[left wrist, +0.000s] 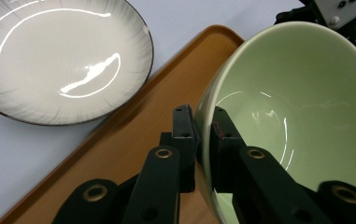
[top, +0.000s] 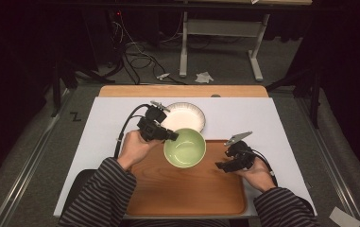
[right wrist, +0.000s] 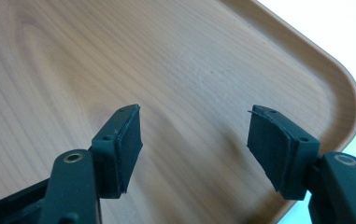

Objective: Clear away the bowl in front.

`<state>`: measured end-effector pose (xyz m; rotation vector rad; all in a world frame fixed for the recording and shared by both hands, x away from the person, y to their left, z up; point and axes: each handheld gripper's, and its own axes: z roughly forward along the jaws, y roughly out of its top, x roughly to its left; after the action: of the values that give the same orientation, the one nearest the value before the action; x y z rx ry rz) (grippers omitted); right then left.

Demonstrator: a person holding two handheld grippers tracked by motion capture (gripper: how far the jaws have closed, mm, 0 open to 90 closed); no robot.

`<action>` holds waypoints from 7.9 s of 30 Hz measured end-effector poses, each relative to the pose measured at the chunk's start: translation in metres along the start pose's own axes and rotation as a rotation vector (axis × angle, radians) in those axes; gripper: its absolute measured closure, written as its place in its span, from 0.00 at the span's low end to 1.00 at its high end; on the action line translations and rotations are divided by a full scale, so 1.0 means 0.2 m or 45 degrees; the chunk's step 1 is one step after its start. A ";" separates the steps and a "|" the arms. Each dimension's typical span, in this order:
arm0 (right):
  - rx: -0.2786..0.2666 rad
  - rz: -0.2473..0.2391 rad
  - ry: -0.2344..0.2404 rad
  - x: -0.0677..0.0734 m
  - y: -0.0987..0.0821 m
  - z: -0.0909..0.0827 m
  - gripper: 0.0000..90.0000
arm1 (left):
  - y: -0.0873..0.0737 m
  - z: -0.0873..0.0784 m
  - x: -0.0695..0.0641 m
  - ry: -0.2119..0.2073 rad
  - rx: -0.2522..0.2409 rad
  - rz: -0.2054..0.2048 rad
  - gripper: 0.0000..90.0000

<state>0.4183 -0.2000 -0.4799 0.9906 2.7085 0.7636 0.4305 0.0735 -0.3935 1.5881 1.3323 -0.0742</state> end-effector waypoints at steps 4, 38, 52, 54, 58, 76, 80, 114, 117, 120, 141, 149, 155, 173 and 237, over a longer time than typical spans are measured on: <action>-0.004 0.004 -0.001 0.00 0.00 0.00 0.41 | -0.03 0.00 0.02 0.005 0.006 -0.006 0.93; -0.010 0.008 -0.007 0.00 0.00 -0.01 0.41 | -0.20 0.12 0.15 0.093 0.119 -0.040 0.92; -0.010 0.007 -0.007 0.00 0.00 -0.01 0.41 | -0.22 0.15 0.19 0.118 0.131 -0.050 0.92; -0.014 0.004 -0.007 0.00 0.00 -0.01 0.41 | -0.22 0.15 0.19 0.121 0.131 -0.047 0.92; -0.013 0.007 -0.002 0.00 0.00 0.00 0.41 | -0.22 0.16 0.19 0.125 0.136 -0.051 0.92; -0.010 0.008 -0.002 0.00 0.00 0.00 0.41 | -0.21 0.16 0.20 0.106 0.105 -0.080 0.93; -0.008 0.008 -0.003 0.00 0.00 0.00 0.41 | -0.22 0.16 0.20 0.110 0.104 -0.072 0.93; -0.013 0.007 -0.007 0.00 0.00 0.00 0.41 | -0.22 0.12 0.17 0.068 -0.007 -0.054 0.65; -0.009 0.005 -0.011 0.00 0.00 -0.01 0.41 | -0.22 0.11 0.16 0.063 -0.009 -0.048 0.63; -0.013 0.007 -0.005 0.00 0.00 0.00 0.41 | -0.21 0.10 0.16 0.060 -0.020 -0.054 0.62; -0.008 0.006 -0.003 0.00 0.00 0.00 0.41 | -0.14 0.00 0.18 0.064 -0.103 -0.079 0.57; -0.005 -0.001 -0.004 0.00 0.00 0.00 0.41 | -0.13 -0.03 0.19 0.069 -0.109 -0.078 0.57; -0.001 0.001 -0.002 0.00 0.00 0.00 0.41 | -0.12 -0.05 0.21 0.081 -0.131 -0.090 0.57; 0.001 -0.006 -0.002 0.00 0.00 0.00 0.41 | -0.09 -0.06 0.29 0.131 -0.162 -0.123 0.56; -0.001 -0.001 0.002 0.00 0.00 0.00 0.41 | -0.18 0.09 0.45 0.302 -0.101 -0.136 0.54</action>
<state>0.4177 -0.1994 -0.4802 0.9887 2.7093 0.7655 0.4479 0.1186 -0.4795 1.4924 1.5843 0.1040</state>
